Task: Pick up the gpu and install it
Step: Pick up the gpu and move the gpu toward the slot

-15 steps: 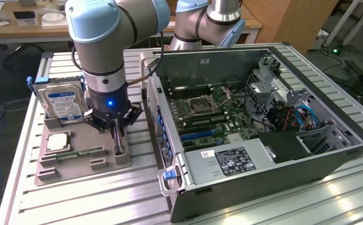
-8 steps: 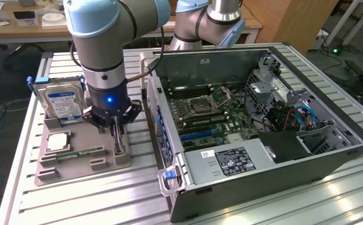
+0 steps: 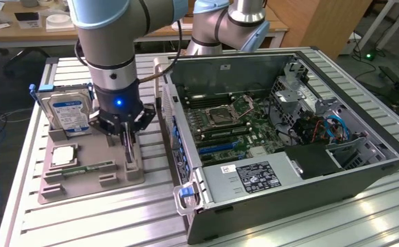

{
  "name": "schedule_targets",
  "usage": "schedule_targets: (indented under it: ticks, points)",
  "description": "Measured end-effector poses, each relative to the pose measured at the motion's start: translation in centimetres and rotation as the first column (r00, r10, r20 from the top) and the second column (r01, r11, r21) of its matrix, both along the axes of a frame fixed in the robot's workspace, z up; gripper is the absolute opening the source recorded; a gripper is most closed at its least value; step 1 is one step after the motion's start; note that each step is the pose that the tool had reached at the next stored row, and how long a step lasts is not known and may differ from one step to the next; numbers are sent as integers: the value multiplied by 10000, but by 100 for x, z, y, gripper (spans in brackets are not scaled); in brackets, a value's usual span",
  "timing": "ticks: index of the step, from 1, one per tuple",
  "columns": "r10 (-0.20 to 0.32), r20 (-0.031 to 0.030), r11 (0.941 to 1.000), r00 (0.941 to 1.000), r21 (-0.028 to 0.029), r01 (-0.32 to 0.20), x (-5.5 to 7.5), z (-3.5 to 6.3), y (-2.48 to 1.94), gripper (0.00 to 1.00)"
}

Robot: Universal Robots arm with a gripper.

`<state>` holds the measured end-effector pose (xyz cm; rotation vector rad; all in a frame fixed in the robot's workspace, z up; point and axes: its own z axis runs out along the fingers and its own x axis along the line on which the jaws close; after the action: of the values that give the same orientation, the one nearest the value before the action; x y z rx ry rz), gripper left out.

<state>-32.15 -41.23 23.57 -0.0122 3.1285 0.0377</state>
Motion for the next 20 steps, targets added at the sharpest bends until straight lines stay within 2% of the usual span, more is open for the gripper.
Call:
schedule_targets:
  ticks: [14, 20]
  points:
    - [0, 0, 10000, 10000, 1, 0, 0, 345, 0, 28]
    - [0, 0, 10000, 10000, 2, 0, 0, 455, 0, 28]
